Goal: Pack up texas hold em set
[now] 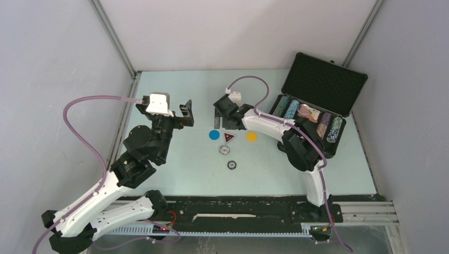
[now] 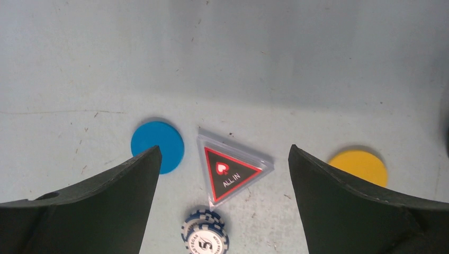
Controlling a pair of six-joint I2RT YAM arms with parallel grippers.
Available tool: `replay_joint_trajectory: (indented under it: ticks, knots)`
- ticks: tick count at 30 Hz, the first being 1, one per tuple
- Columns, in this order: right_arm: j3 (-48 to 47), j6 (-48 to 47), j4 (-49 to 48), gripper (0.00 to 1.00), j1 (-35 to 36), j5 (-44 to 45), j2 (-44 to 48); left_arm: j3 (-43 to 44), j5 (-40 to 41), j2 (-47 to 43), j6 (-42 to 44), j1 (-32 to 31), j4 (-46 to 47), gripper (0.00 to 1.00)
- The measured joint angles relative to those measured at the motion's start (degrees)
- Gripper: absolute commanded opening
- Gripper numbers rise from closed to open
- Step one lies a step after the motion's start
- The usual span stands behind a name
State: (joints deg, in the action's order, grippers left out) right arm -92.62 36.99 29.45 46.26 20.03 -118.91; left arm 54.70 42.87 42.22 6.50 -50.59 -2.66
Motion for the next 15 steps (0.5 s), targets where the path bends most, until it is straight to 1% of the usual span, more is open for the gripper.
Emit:
replay_joint_trajectory:
  ticks: [8,15]
  knots:
    - [-0.35,1.01,4.74,1.00,2.36,2.86,-1.07,0.00,-0.22,0.13,-0.04,0.00,-0.09,1.00]
    - [-0.90,2.60,7.17,0.99,2.69,2.80,-1.68,0.00,-0.52,0.15,-0.04,0.02,-0.22,1.00]
